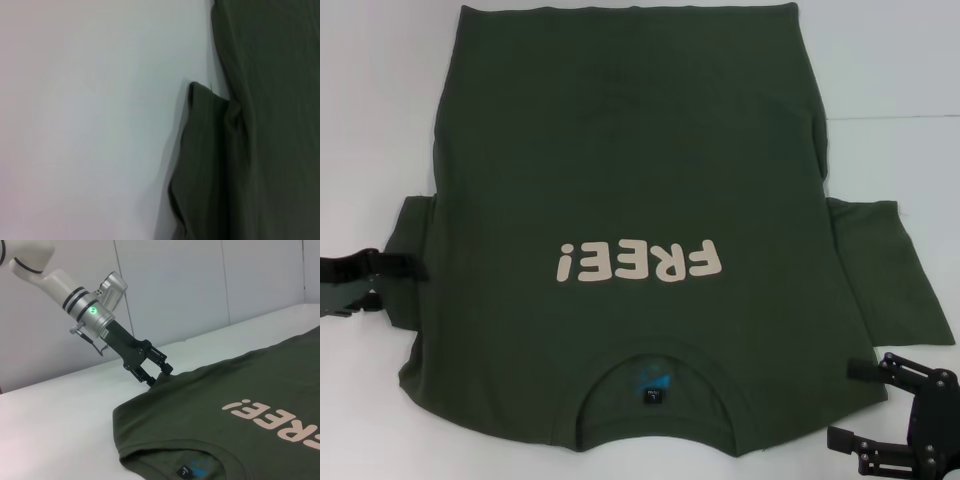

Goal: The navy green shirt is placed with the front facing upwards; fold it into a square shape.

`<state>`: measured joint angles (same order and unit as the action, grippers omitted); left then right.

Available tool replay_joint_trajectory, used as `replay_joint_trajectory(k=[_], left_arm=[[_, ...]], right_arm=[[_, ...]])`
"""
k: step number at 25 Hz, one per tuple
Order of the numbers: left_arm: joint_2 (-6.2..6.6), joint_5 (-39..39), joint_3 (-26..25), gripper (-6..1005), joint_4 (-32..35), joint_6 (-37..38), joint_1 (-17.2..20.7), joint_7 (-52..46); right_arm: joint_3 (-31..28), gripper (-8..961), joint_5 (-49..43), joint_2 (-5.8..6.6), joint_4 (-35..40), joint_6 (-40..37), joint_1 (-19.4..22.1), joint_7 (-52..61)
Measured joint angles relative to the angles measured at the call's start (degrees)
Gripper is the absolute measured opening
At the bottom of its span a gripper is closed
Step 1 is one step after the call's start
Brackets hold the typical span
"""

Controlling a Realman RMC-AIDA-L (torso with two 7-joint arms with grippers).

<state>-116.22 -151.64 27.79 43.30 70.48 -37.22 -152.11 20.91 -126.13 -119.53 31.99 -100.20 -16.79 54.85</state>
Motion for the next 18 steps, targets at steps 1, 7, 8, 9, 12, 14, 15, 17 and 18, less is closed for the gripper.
replay_joint_trajectory(k=[1,7,8,9,12,14,15,17,18], left_arm=[[0.06,-0.1,-0.1,831,0.0,-0.1,0.0,0.0],[0.15,-1.4,-0.3,830,0.0,-0.3,-0.2,-0.1],[0.15,-1.5,-0.3,829,0.0,-0.3,-0.2,-0.2],[0.16,-1.5,-0.3,829,0.0,-0.3,-0.2,-0.3],[0.18,-1.5,-0.1,829,0.0,-0.4,-0.2,-0.5],[0.18,-1.5,0.0,828,0.0,-0.6,-0.4,-0.5],[0.17,-1.5,0.0,828,-0.1,-0.7,-0.5,-0.5],[0.05,-1.5,0.1,828,-0.3,-0.9,-0.8,-0.5],[-0.01,-1.5,0.3,828,-0.4,-1.1,-0.9,-0.5]], right_arm=[[0.0,927,0.0,0.00,0.0,0.0,0.0,0.0],[0.0,928,0.1,0.00,0.0,0.0,0.0,0.0],[0.0,928,0.1,0.00,0.0,0.0,0.0,0.0],[0.0,928,0.1,0.00,0.0,0.0,0.0,0.0],[0.0,928,0.1,0.00,0.1,0.0,-0.1,0.0],[0.0,928,0.1,0.00,0.1,0.0,-0.1,0.0],[0.0,928,0.1,0.00,0.1,0.0,-0.2,0.0],[0.0,928,0.1,0.00,0.0,-0.1,-0.2,0.0],[-0.1,928,0.1,0.00,0.1,-0.2,-0.2,0.0]])
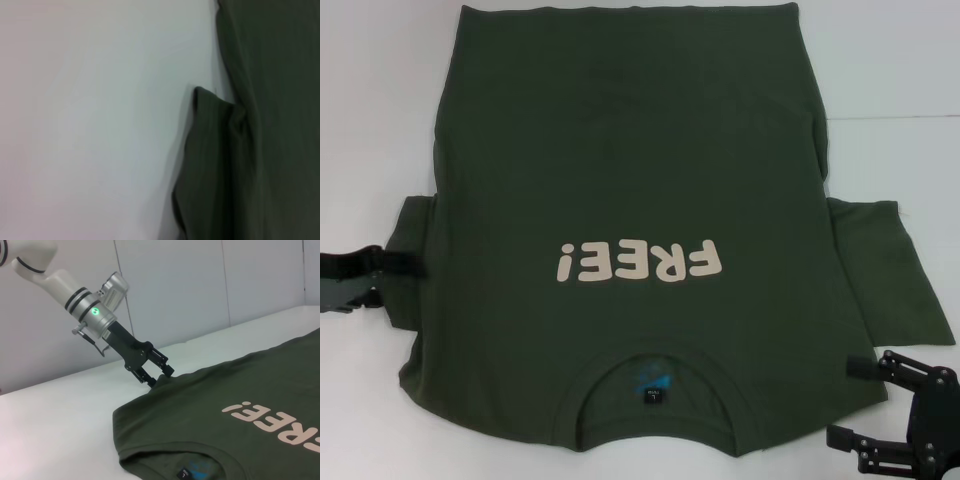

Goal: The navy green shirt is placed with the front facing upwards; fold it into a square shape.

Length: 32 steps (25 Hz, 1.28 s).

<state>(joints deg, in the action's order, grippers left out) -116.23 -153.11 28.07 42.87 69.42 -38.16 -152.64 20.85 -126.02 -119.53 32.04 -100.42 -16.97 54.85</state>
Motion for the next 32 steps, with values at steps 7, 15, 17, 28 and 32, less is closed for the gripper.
replay_joint_trajectory(k=[7,15,17,28,32], left_arm=[[-0.21,0.0,1.4,827,-0.1,-0.8,-0.3,-0.3],[-0.34,0.1,1.5,825,-0.1,-1.0,-0.5,-0.3],[-0.38,0.1,1.6,825,-0.1,-1.1,-0.6,-0.3],[-0.43,0.0,4.0,643,0.1,-0.9,-0.7,0.4],[-0.46,0.0,4.5,464,0.2,-1.1,-0.7,0.5]], right_arm=[[0.0,927,0.0,0.00,0.2,-0.5,0.0,0.0],[0.0,927,0.0,0.00,0.2,-0.6,-0.1,0.0],[0.0,927,0.0,0.00,0.2,-0.6,-0.2,0.0],[0.0,927,0.0,0.00,0.3,-1.1,-0.1,0.0],[0.0,927,0.0,0.00,0.3,-1.2,-0.1,0.0]])
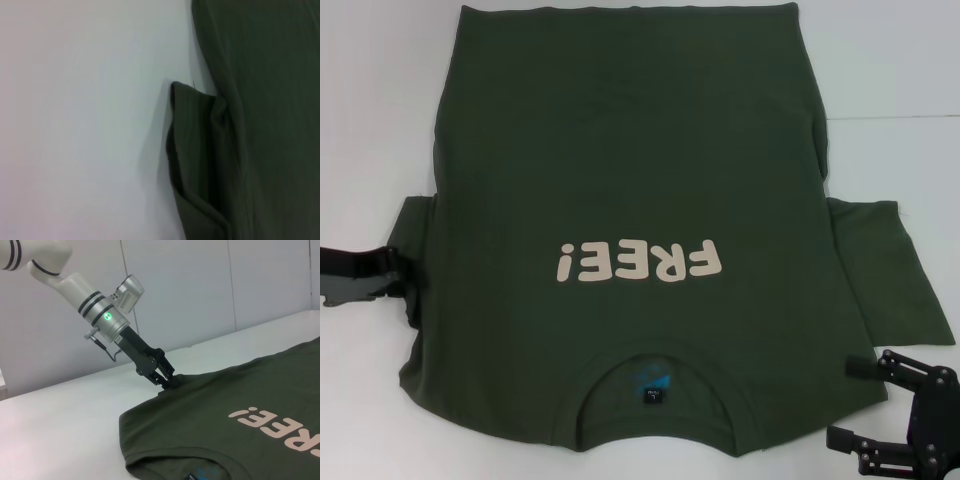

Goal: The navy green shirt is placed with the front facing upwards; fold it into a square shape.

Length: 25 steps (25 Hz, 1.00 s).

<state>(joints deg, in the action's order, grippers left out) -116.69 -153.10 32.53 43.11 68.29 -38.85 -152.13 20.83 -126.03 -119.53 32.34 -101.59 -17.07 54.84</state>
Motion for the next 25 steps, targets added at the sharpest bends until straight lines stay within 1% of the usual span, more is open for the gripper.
replay_joint_trajectory(k=[2,8,18,25], left_arm=[[0.00,0.0,0.0,369,0.1,-0.1,0.0,0.0],[0.02,0.0,0.5,153,0.2,-0.3,0.0,0.3],[0.07,0.0,0.5,113,0.3,-0.6,0.0,0.4],[0.07,0.0,0.7,125,0.3,-0.4,-0.1,0.6]], right_arm=[[0.0,927,0.0,0.00,0.0,0.0,0.0,0.0],[0.0,927,0.0,0.08,0.1,-0.3,-0.1,0.0],[0.0,928,0.0,0.09,0.1,-0.3,-0.2,0.0],[0.0,928,0.0,0.09,0.1,-0.3,-0.2,0.0]])
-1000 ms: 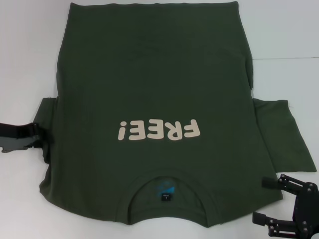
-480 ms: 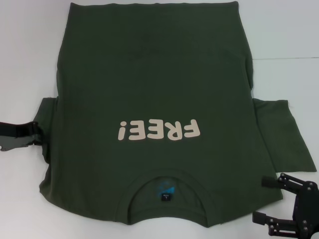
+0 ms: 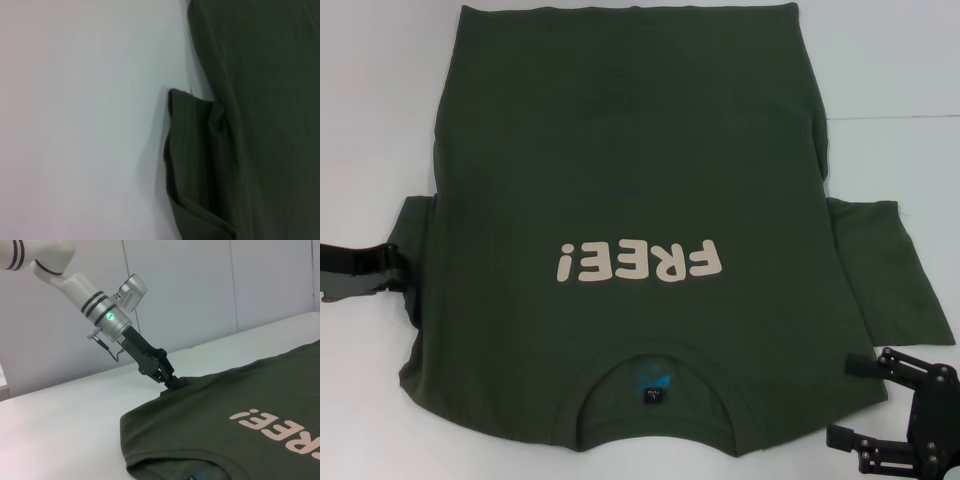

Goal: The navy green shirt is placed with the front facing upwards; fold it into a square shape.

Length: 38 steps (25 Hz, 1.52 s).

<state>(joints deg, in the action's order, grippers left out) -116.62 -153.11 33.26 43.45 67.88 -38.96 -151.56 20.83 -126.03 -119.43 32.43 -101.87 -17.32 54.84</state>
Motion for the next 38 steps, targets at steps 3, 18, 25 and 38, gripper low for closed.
replay_joint_trajectory(k=[3,18,25,38], left_arm=[[0.00,0.0,0.3,165,0.1,0.0,0.0,0.4],[-0.20,0.0,0.8,514,1.3,-0.7,0.4,0.8],[-0.19,0.0,0.8,511,1.3,-0.7,0.5,2.1],[-0.45,-0.4,2.2,492,1.0,-0.7,0.6,1.8]], right_arm=[[0.0,928,0.0,0.00,0.0,0.0,0.0,0.0],[0.0,928,0.0,0.00,0.1,-0.5,0.0,0.0],[0.0,928,0.0,0.00,0.1,-0.9,0.0,0.0],[0.0,928,0.0,0.08,0.1,-1.1,0.1,0.0]])
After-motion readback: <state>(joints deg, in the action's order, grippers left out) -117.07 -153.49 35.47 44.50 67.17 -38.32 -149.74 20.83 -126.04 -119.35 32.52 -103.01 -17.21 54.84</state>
